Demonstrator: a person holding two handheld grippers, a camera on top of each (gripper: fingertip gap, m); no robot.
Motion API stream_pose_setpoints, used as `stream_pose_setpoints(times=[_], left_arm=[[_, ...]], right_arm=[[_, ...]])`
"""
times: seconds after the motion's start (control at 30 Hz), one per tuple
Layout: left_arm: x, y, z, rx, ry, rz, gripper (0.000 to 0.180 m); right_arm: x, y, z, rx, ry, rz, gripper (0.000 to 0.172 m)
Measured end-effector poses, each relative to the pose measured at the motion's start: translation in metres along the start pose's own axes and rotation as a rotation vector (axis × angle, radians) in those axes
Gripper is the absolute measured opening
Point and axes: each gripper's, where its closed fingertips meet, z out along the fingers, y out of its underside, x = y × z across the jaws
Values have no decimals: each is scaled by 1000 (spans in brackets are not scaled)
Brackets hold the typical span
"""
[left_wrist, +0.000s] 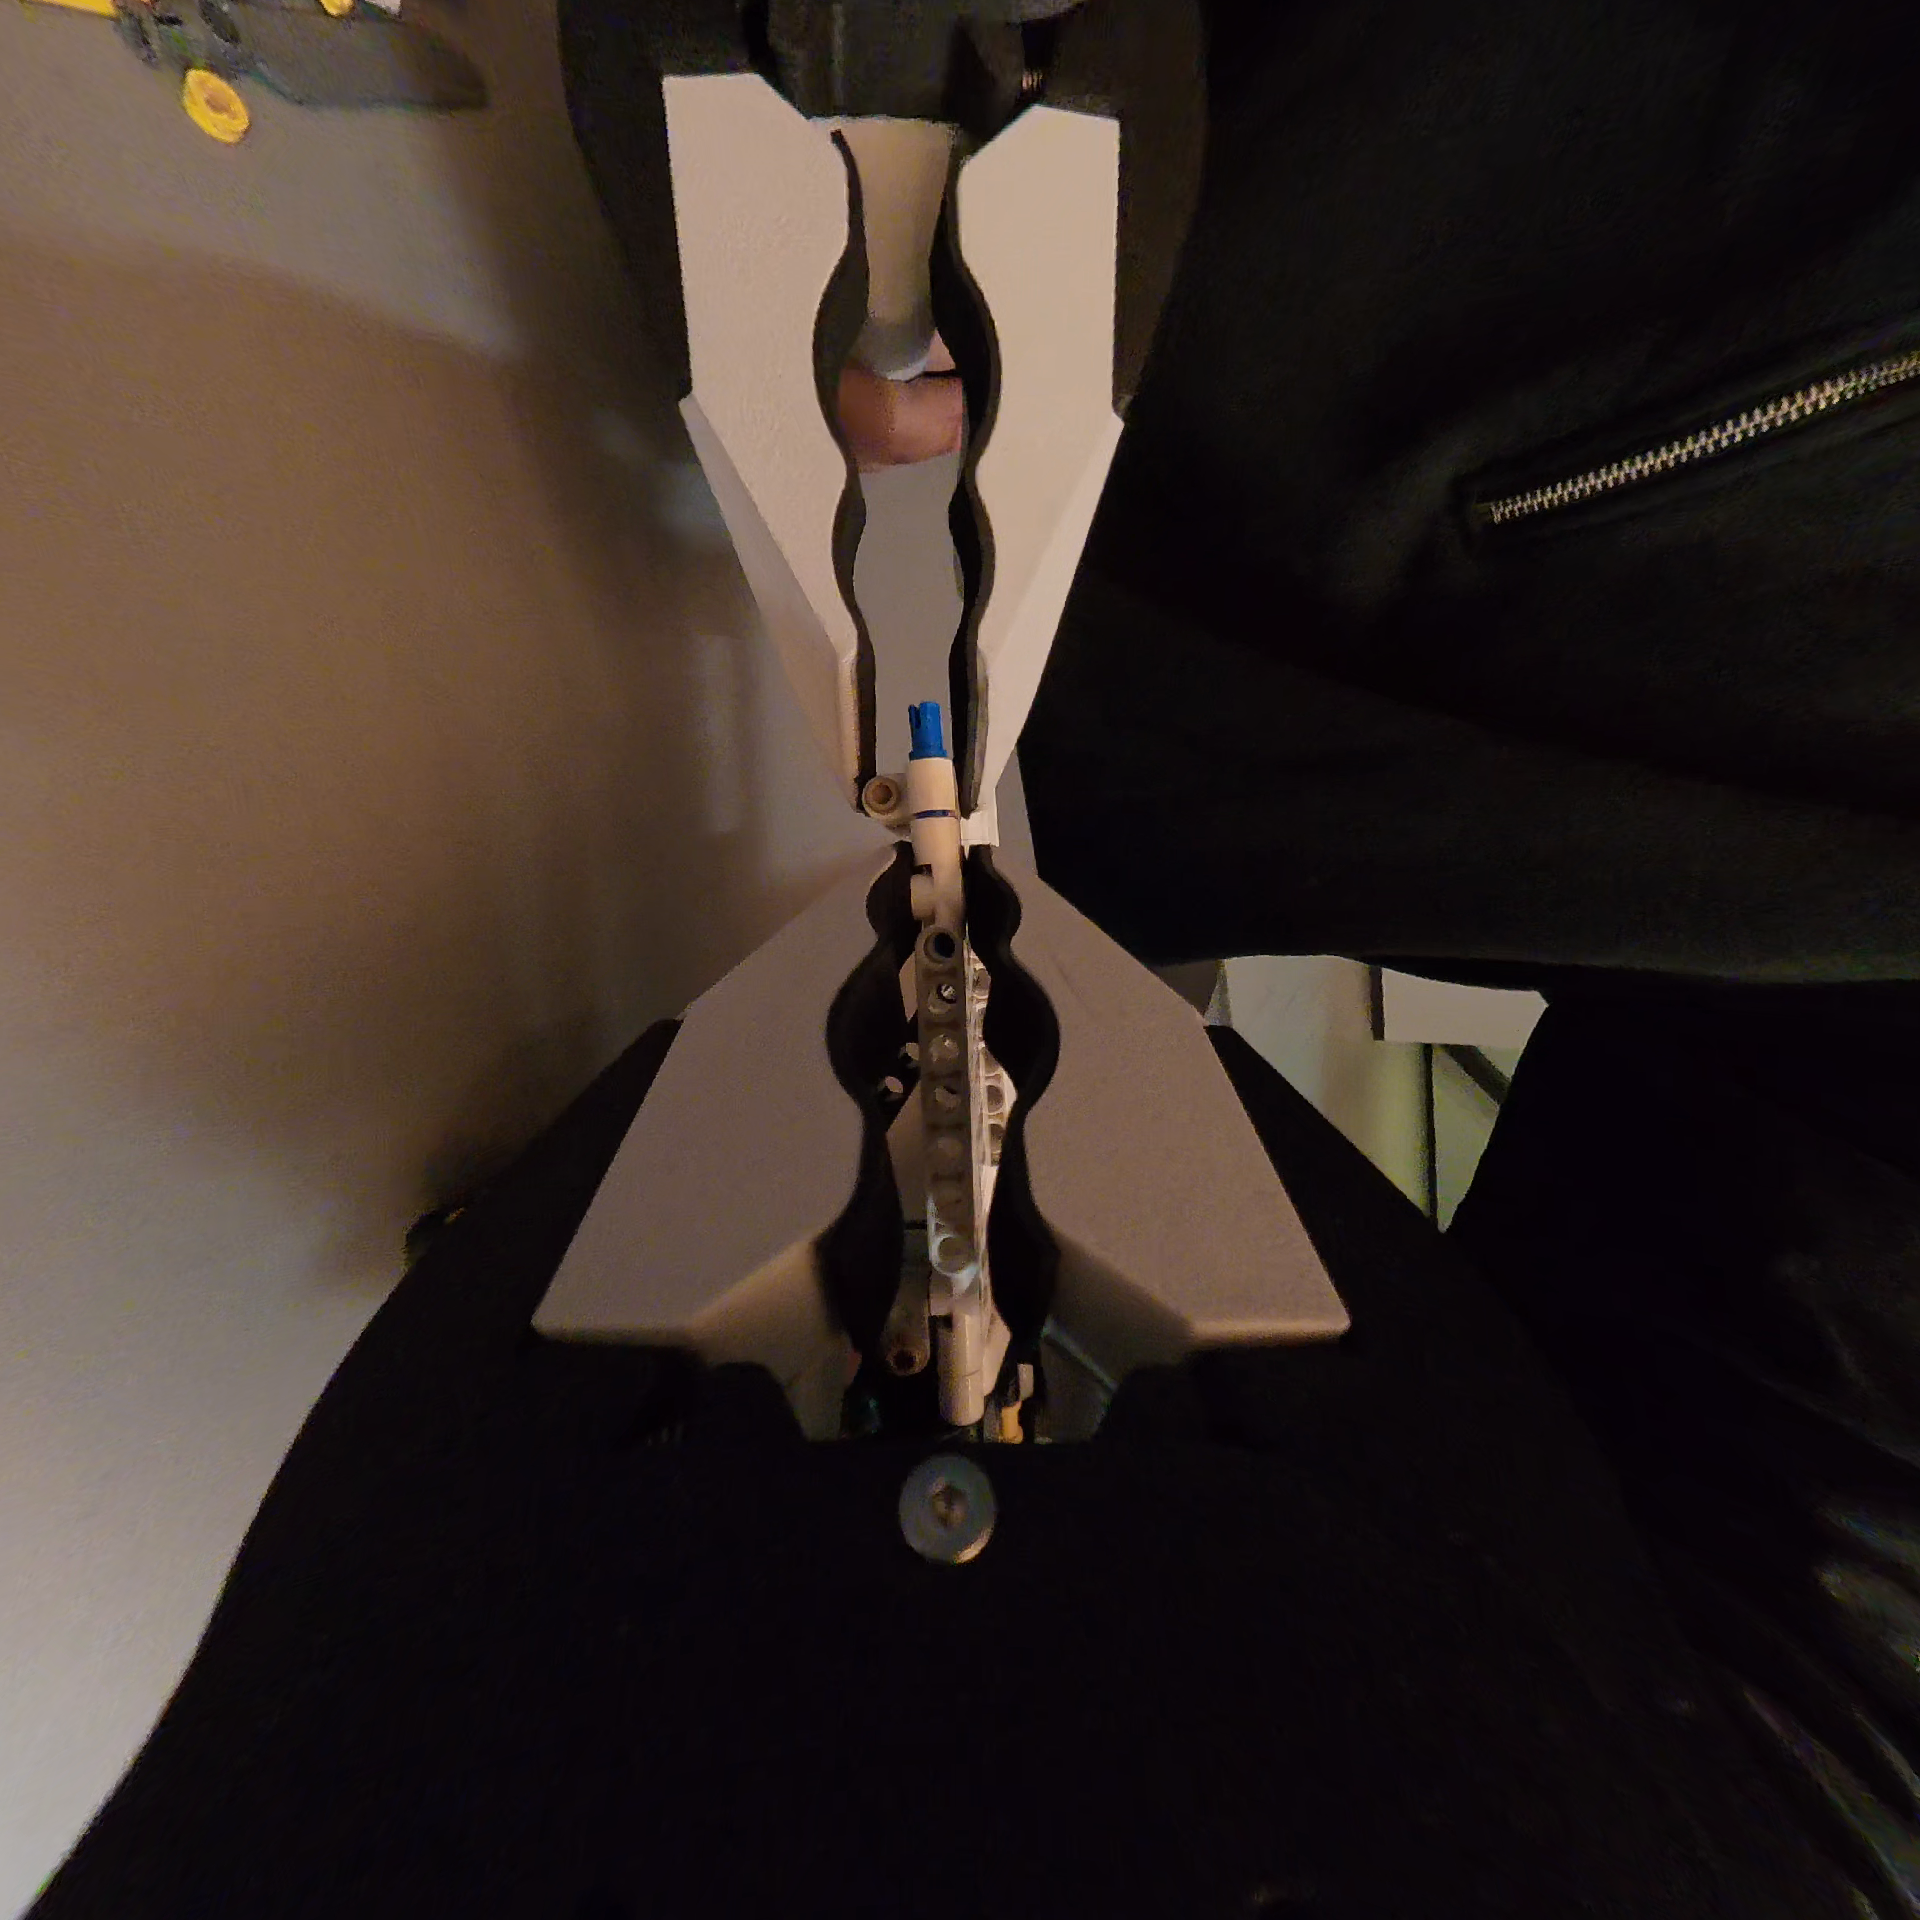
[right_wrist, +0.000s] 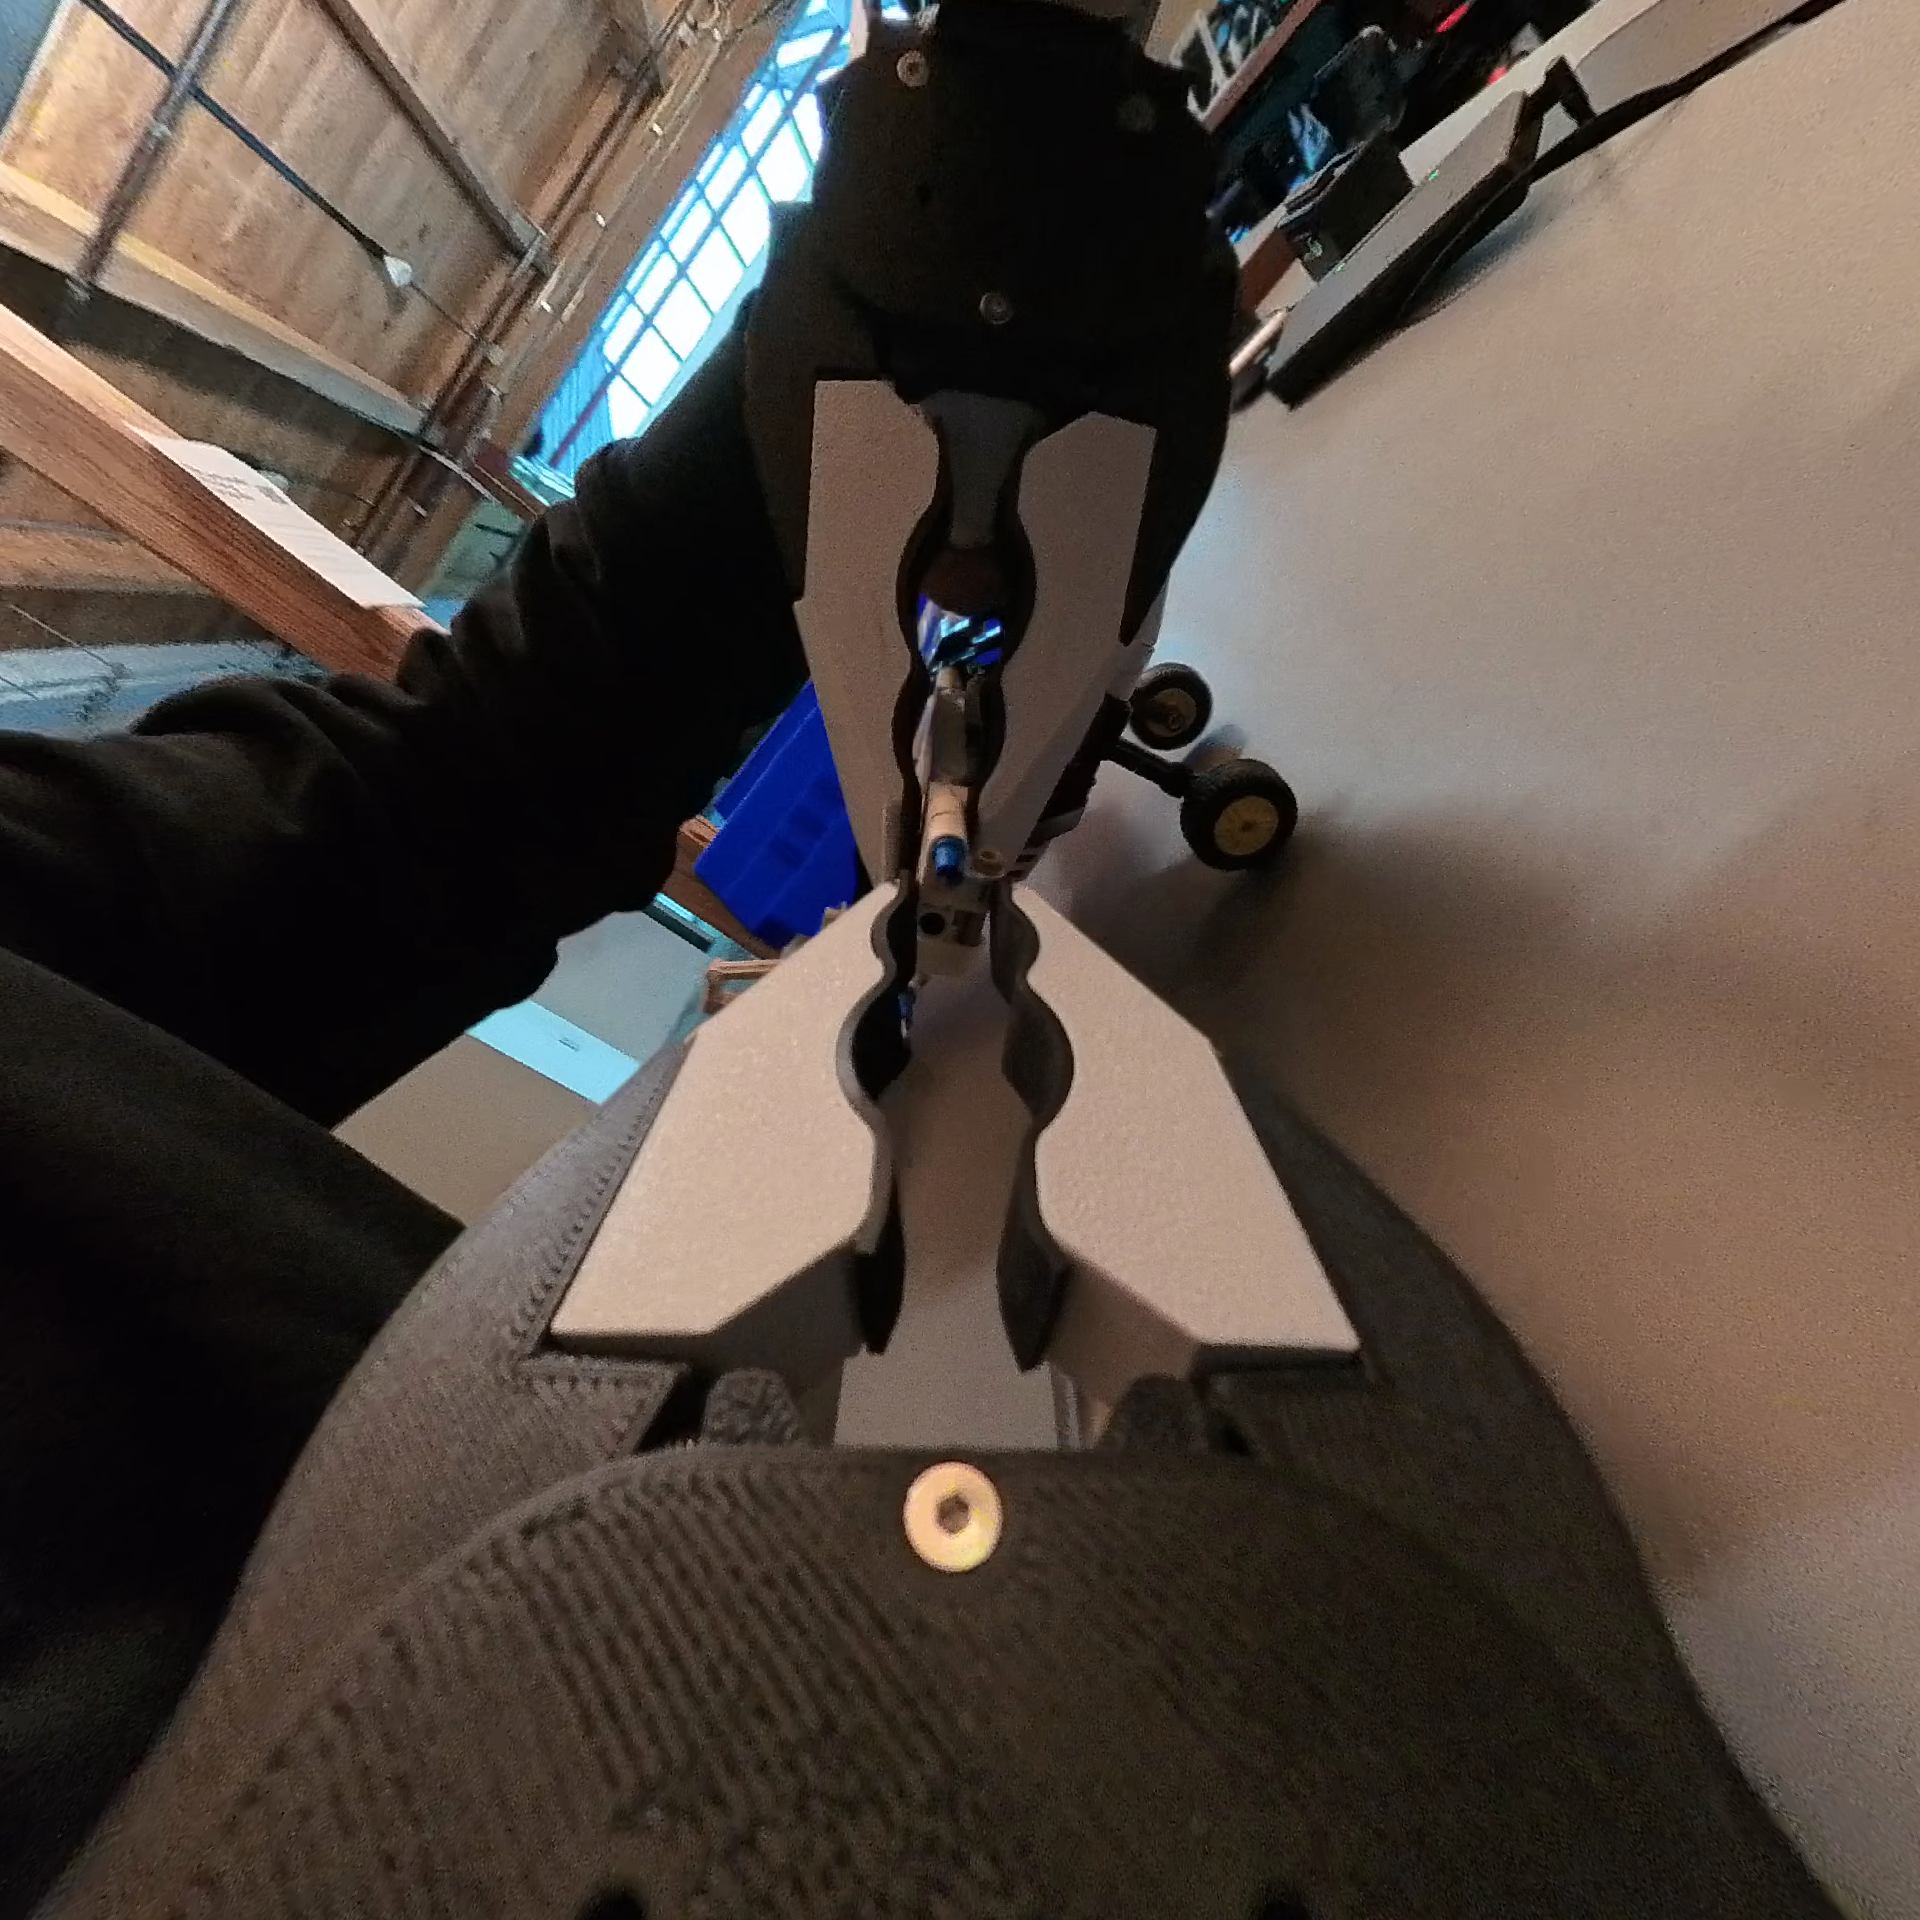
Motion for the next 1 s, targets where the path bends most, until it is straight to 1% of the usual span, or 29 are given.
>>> stream_pose_setpoints(times=[0.1, 0.13, 0.17, 0.2, 0.23, 0.27, 0.3, 0.33, 0.37, 0.4, 0.5, 0.53, 0.6, 0.63, 0.67, 0.77, 0.83, 0.93, 0.97, 1.0], left_arm=[[3, -2, 3, -4, 18, 3, 10], [3, -1, 5, -18, 11, 9, 10], [2, 0, 7, -36, 6, 1, 10], [0, 2, 8, -48, 2, -2, 10], [-1, 3, 8, -59, 4, -11, 10], [-7, 15, 3, -110, -22, -39, 12], [-5, 13, -9, -58, -15, -56, 10], [-8, 16, -18, -41, -59, -37, 10], [-6, 18, -21, -53, -59, -62, 10], [-5, 15, -20, -58, -62, -55, 10], [-5, 8, -6, -94, -48, -61, 11], [-7, 7, -5, -96, -54, -64, 11], [-9, 5, -5, -87, -54, -69, 11], [-10, 5, -5, -82, -55, -72, 11], [-10, 4, -4, -80, -58, -74, 11], [-8, 4, -3, -83, -69, -81, 11], [-7, 4, -2, -83, -71, -86, 11], [-7, 6, -1, -86, -71, -85, 11], [-6, 6, -2, -76, -61, -81, 11], [-4, 5, -2, -62, -53, -74, 11]], right_arm=[[-3, 1, -6, 3, -42, 77, 12], [-3, 3, -7, -9, -32, 66, 12], [-2, 4, -8, -30, 9, 12, 12], [0, 5, -10, -57, 69, -78, 12], [1, 0, -17, -52, 148, -178, 0], [10, -8, -32, -41, 244, -267, 0], [14, -15, -48, -20, 275, -276, 0], [13, -17, -57, -6, 250, -228, 0], [12, -15, -57, -7, 226, -191, 0], [10, -13, -54, 6, 216, -184, 0], [16, -22, -46, 48, 278, -249, 0], [15, -23, -41, 57, 265, -250, 2], [8, -21, -30, 57, 185, -212, 30], [6, -17, -22, 52, 145, -185, 36], [6, -12, -15, 46, 124, -162, 38], [7, -6, -1, 44, 64, -94, 38], [5, -2, 7, 27, 32, -64, 27], [2, 0, 12, 23, 6, -44, 21], [3, -1, 11, 25, -1, -32, 15], [3, 0, 10, 21, -12, -13, 14]])
